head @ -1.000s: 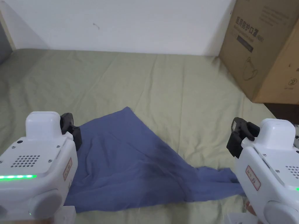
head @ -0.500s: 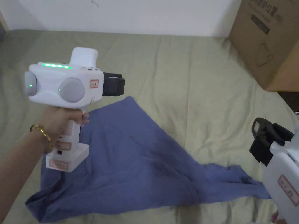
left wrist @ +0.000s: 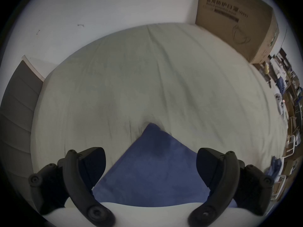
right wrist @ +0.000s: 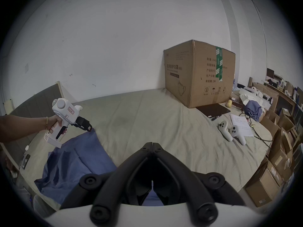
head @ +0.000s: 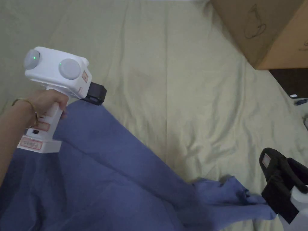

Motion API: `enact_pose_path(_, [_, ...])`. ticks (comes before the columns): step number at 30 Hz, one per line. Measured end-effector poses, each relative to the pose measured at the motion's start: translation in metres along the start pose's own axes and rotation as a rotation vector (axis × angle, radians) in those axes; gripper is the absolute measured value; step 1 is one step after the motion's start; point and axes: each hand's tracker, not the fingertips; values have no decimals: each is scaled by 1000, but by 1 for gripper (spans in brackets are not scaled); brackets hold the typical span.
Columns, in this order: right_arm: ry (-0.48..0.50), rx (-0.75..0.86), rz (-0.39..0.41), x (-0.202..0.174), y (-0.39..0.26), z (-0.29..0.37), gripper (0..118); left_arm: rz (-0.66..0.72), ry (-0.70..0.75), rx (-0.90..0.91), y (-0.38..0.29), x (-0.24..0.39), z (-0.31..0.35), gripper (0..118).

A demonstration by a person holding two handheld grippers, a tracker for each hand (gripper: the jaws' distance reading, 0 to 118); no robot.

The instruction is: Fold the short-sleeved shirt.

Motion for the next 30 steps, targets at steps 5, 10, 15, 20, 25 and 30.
enact_pose_path(5, [-12, -50, -59, 11, -5, -24, 0, -34, 69, 23, 5, 12, -33, 75])
enact_pose_path(10, [-49, -73, -57, 17, -10, -31, 0, -39, 22, -8, 0, 27, -46, 1])
enact_pose_path(15, [-53, -94, -60, 25, -12, -21, 0, -55, 61, 36, -5, 26, -13, 1])
enact_pose_path(20, [-34, -165, -87, 33, -10, -6, 0, 13, 11, 231, -9, 11, 56, 1])
enact_pose_path(25, [-43, -362, -186, 52, -20, -9, 96, 32, -7, 341, -28, 2, 125, 1])
enact_pose_path(30, [-90, -493, -206, 68, -42, -20, 110, 81, -19, 405, -50, -3, 168, 1])
